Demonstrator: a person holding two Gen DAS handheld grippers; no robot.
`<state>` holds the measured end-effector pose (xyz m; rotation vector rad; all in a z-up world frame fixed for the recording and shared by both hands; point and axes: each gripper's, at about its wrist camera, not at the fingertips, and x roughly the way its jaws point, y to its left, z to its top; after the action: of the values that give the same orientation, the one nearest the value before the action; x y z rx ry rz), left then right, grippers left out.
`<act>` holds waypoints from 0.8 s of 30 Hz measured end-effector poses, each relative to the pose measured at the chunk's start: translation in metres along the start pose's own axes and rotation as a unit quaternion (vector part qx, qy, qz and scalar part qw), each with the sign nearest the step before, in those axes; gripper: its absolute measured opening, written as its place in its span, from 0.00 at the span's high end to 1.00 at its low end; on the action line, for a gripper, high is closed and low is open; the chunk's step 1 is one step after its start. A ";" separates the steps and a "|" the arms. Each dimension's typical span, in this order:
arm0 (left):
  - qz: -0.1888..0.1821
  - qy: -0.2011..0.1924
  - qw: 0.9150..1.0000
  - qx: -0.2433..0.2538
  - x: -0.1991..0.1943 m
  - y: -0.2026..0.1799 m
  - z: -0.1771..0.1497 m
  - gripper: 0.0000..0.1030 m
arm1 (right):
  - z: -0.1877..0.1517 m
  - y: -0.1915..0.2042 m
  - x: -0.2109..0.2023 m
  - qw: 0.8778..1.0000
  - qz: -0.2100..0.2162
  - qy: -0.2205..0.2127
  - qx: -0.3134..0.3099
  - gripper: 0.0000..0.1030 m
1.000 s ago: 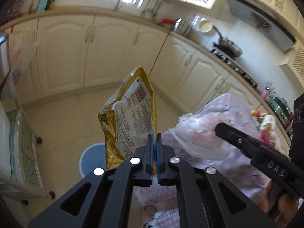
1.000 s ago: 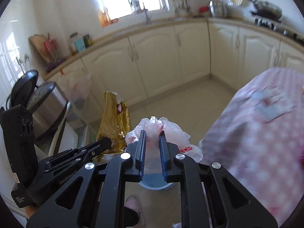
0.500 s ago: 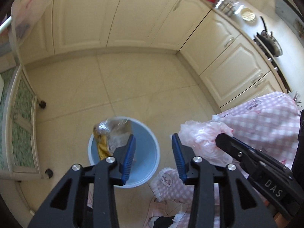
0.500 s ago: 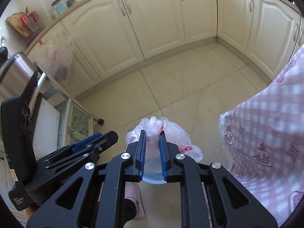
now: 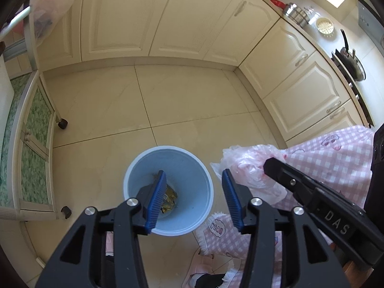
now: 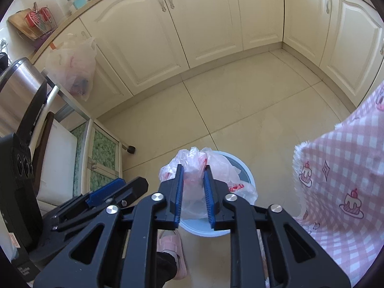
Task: Collect trash
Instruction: 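Open the right tool over the bin to drop the white plastic bag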
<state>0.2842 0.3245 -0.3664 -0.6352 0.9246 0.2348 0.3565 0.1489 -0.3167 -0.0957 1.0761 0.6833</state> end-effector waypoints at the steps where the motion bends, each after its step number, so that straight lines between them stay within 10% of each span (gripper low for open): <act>1: 0.000 -0.004 1.000 -0.004 -0.002 0.000 0.001 0.51 | 0.001 0.001 -0.002 1.000 -0.004 -0.006 -0.001 0.75; 11: -0.030 -0.033 0.999 0.014 -0.043 -0.028 0.002 0.48 | -0.002 -0.005 -0.072 0.996 -0.061 -0.071 -0.014 0.66; 24: -0.132 -0.093 0.974 0.160 -0.157 -0.202 -0.044 0.45 | -0.069 -0.064 -0.282 0.959 -0.165 -0.228 0.023 0.57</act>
<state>0.2526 0.1491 -0.1777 -0.4228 0.6703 -0.0914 0.2556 -0.0606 -0.1313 -0.0716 0.6104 0.3514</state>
